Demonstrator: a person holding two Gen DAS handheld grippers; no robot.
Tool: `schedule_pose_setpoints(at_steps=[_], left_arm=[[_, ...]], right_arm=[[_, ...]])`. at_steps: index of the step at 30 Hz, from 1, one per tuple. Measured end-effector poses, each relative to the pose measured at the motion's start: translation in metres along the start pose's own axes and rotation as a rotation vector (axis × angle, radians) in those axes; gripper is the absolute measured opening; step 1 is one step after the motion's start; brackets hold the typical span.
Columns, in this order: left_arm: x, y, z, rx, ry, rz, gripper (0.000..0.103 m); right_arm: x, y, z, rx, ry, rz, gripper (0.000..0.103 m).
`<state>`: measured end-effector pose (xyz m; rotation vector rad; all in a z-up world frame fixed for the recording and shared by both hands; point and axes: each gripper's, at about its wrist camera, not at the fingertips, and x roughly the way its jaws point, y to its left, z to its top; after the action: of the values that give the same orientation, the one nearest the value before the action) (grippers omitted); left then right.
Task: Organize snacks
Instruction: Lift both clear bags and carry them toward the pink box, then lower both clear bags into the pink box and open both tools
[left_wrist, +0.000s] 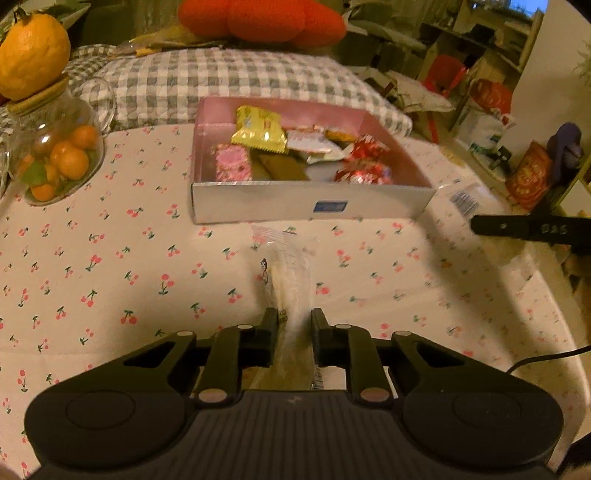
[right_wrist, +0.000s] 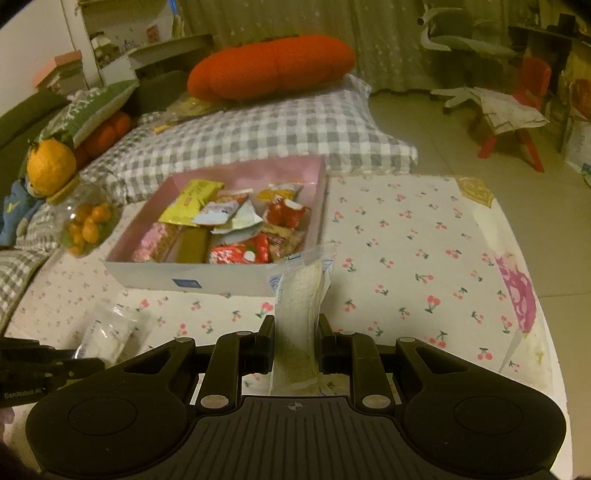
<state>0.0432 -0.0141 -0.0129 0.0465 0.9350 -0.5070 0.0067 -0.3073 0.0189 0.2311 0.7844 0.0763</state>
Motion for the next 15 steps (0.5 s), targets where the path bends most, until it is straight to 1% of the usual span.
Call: schedule_pose_setpoints(at_steps=[7,15], left_arm=[[-0.014,-0.009,0.014,-0.025,-0.065,-0.041,0.015],[-0.007,-0.027,0.036,-0.031,-0.103,-0.059,0.015]], right_arm=[[-0.001,0.012,0.011,0.018,-0.011,0.051,0.020],[0.010,0.029,0.028,0.064,-0.018,0.107,0.020]])
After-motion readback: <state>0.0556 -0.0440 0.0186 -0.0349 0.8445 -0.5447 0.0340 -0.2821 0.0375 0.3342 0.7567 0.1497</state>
